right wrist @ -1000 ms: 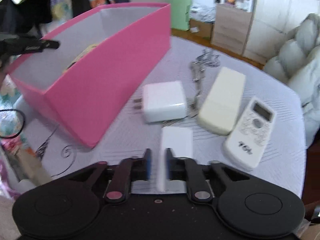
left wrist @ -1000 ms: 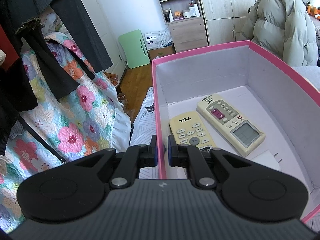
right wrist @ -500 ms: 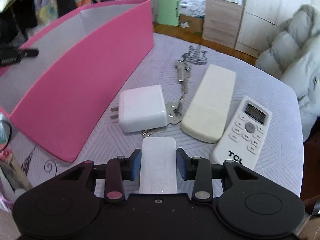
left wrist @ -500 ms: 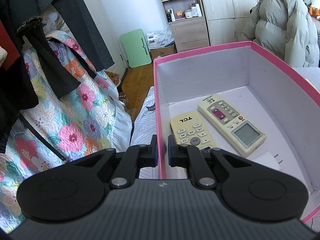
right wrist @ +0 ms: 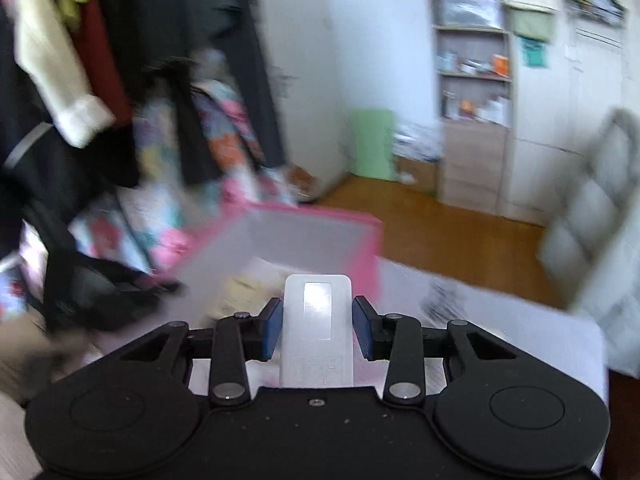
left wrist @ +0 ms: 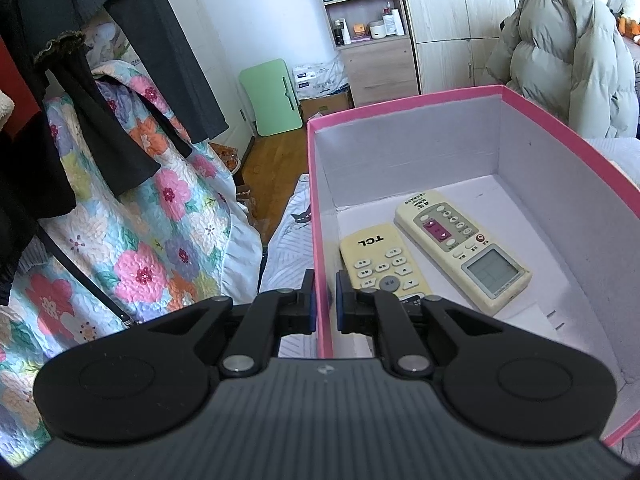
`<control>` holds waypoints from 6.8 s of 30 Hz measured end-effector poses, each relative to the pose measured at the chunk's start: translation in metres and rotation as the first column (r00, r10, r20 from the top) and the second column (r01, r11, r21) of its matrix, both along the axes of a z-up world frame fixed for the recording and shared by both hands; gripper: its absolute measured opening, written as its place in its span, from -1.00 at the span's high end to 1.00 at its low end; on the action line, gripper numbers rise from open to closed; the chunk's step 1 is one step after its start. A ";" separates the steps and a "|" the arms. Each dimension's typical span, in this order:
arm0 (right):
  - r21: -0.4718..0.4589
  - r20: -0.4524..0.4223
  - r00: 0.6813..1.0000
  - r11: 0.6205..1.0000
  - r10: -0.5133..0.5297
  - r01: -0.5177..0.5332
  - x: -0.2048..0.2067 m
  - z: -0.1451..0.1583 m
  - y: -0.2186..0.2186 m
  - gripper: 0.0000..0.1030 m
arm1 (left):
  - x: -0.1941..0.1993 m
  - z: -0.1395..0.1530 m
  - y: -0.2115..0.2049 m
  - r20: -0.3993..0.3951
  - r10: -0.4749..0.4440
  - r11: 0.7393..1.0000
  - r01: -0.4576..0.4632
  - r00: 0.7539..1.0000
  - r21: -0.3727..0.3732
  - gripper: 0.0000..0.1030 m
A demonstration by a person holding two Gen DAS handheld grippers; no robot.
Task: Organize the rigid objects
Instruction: 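Carry the flat white item into the pink box and release it, then grasp the white charger cube with the right gripper, then carry the white charger cube into the pink box and release it, then grasp a bunch of silver keys with the right gripper, then carry the keys into the pink box and release them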
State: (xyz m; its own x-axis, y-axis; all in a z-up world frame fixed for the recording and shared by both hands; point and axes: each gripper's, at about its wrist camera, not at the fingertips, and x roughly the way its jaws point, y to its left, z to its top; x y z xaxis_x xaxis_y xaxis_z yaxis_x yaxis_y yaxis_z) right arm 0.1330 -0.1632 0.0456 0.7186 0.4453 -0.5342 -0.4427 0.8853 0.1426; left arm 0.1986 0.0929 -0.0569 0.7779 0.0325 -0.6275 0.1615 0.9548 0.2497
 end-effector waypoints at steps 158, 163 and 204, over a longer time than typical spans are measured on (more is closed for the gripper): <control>-0.109 -0.077 0.931 0.931 -0.358 0.349 0.020 -0.142 -0.051 0.90 | -0.001 -0.001 -0.004 0.012 -0.001 1.000 0.001 1.000 0.025 0.85; 0.035 -0.077 0.941 0.942 -0.330 0.333 0.007 -0.121 -0.058 0.90 | -0.001 -0.002 -0.004 0.012 -0.002 1.000 0.001 1.000 0.025 0.85; 0.077 -0.084 0.992 0.992 -0.097 0.103 0.067 -0.019 -0.026 0.29 | 0.001 0.000 -0.004 0.016 -0.008 1.000 0.008 1.000 0.020 0.85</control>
State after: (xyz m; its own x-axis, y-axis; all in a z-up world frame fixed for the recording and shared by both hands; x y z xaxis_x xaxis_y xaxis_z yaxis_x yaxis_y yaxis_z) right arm 0.1998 -0.1897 0.0270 0.7183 0.4177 -0.5564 -0.3368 0.9085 0.2472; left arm 0.1995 0.0892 -0.0565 0.7881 0.0390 -0.6143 0.1647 0.9482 0.2715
